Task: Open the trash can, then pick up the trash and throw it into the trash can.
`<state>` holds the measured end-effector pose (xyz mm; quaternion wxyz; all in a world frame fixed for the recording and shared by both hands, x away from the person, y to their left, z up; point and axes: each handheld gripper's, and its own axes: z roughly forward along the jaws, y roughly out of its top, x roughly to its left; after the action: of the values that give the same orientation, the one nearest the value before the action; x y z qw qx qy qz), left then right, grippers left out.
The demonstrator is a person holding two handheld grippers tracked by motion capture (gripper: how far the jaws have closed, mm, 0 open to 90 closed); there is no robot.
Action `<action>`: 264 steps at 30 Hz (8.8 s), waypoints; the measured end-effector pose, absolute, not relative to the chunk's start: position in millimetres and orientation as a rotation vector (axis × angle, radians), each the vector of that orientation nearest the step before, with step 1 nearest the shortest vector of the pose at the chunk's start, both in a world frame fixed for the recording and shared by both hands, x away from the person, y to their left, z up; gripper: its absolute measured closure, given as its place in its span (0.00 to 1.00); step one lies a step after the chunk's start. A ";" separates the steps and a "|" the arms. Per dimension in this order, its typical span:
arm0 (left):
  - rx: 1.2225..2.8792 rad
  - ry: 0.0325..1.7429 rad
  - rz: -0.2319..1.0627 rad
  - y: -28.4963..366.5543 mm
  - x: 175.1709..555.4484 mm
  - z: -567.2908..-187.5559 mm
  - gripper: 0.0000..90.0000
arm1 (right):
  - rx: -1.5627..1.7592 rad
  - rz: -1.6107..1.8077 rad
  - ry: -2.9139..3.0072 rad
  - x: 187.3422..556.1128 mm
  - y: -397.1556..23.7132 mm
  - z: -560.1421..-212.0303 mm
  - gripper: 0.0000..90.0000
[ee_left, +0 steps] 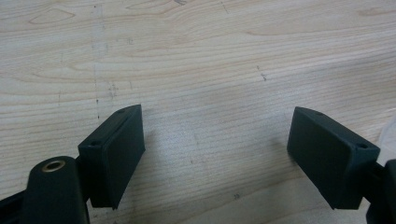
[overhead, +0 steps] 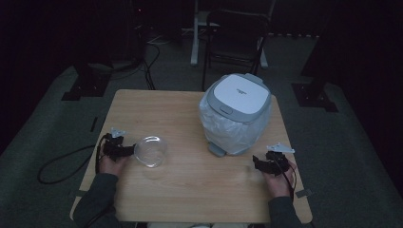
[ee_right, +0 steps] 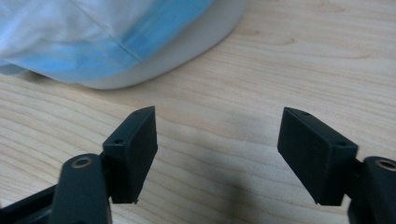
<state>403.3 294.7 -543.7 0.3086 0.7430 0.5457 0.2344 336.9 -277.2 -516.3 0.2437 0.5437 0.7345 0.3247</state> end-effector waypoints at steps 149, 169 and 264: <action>1.964 1.444 0.620 294.7 403.2 -543.8 0.22 | 0.871 1.257 2.112 362.3 -161.3 -330.5 0.91; 1.964 1.444 0.619 294.7 403.2 -543.7 0.22 | 0.813 1.275 2.247 311.9 -170.3 -414.3 0.65; 1.978 1.213 0.437 282.7 374.7 -511.3 0.63 | 1.334 0.909 2.064 335.6 -279.5 -548.5 0.51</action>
<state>374.7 282.7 -511.3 0.3803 0.7748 0.4751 0.1713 335.6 -279.5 -548.5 0.2577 0.4919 0.7612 0.3351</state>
